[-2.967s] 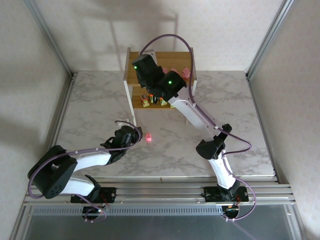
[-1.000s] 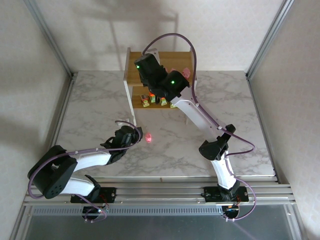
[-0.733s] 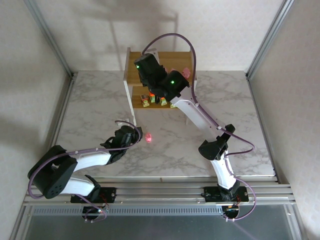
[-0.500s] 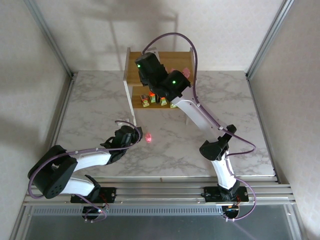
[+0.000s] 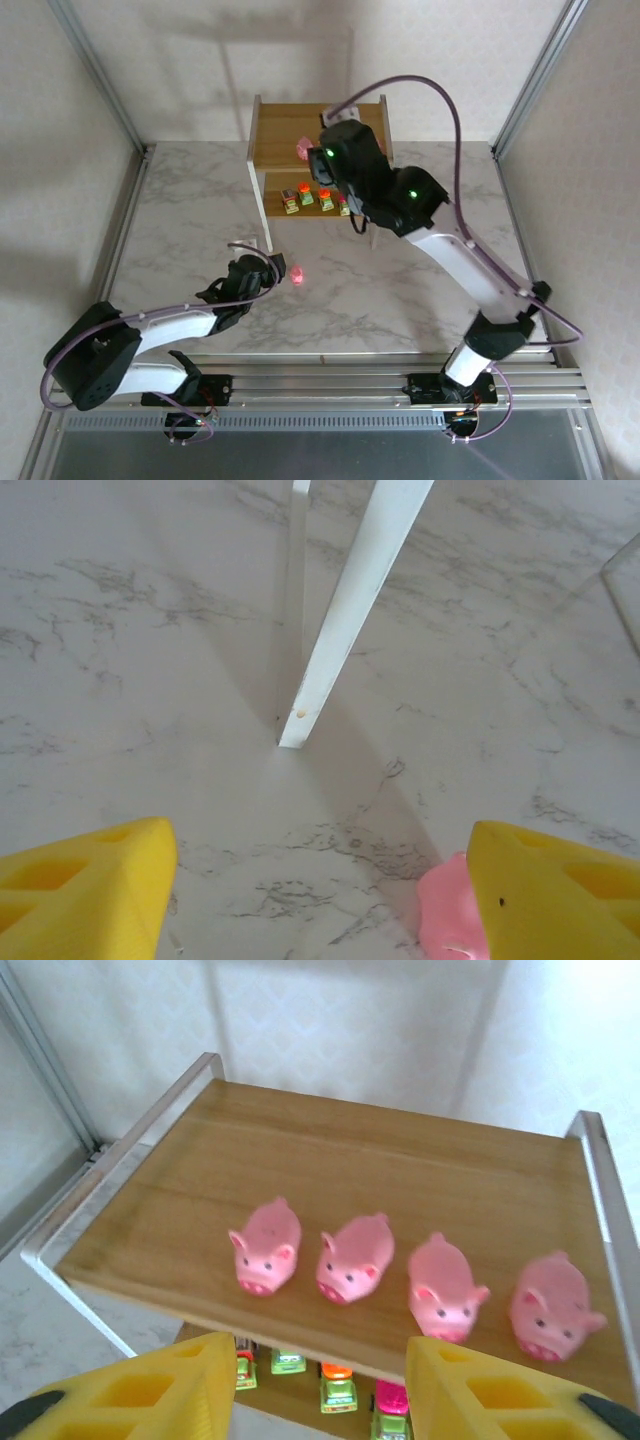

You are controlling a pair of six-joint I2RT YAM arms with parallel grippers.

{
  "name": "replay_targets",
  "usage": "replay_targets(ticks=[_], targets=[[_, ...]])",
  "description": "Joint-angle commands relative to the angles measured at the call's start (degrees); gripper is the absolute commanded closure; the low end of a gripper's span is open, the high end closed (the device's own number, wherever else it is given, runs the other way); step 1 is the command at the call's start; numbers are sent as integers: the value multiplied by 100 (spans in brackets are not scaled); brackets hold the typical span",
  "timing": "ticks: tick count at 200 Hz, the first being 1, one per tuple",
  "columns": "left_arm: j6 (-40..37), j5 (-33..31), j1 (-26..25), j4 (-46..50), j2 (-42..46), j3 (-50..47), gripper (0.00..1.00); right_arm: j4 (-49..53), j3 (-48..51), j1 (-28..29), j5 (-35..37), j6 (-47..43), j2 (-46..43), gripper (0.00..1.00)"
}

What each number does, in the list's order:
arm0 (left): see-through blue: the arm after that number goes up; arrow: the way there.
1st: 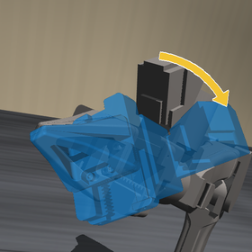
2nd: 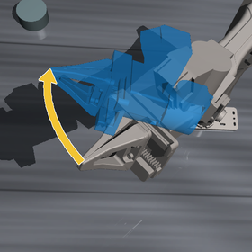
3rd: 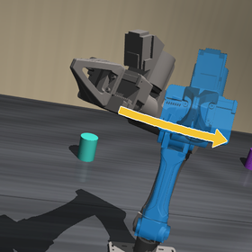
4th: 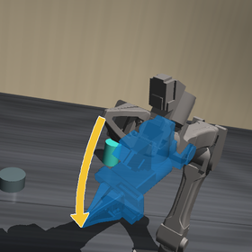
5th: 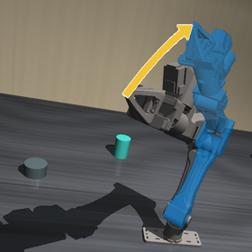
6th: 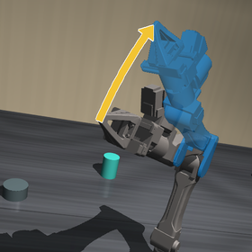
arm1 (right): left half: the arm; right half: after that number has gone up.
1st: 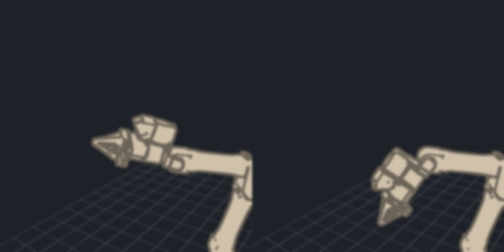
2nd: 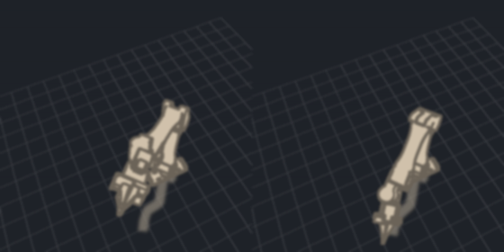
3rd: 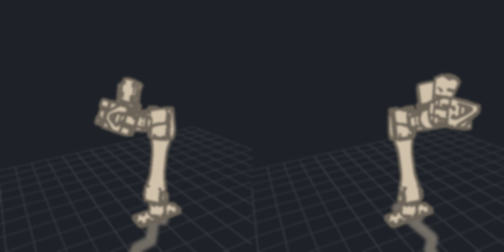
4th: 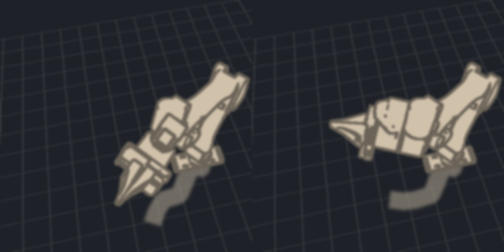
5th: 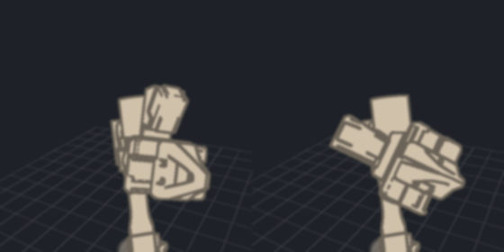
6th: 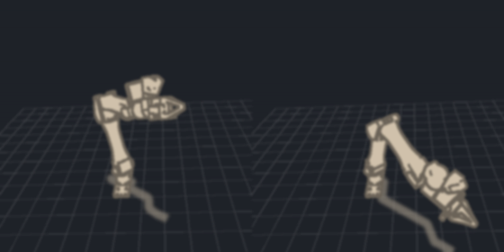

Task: Place and organize the plastic toys onto the shelf

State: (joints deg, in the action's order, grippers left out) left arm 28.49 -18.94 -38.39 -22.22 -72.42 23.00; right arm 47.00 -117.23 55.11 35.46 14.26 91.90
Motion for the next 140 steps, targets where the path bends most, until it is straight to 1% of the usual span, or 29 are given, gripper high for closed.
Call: replay_targets(ticks=[1, 20, 44, 69, 101, 140], targets=[[9, -333, -110, 226, 234, 16, 23, -472, 1069, 42, 68, 88, -748, 52], [150, -384, -235, 550, 290, 141, 23, -604, 2070, 43, 4, 185, -1392, 52], [321, -603, -463, 922, 258, 389, 23, -608, 3172, 43, -75, 382, -2111, 50], [565, -649, -637, 1122, 114, 542, 23, -640, 4319, 43, -221, 672, -2665, 48], [873, -530, -727, 1274, -257, 814, 23, -728, 5622, 43, -389, 1100, -3200, 47], [1191, -361, -827, 1693, -888, 1332, 24, -782, 6703, 2, -653, 1416, -3495, 47]])
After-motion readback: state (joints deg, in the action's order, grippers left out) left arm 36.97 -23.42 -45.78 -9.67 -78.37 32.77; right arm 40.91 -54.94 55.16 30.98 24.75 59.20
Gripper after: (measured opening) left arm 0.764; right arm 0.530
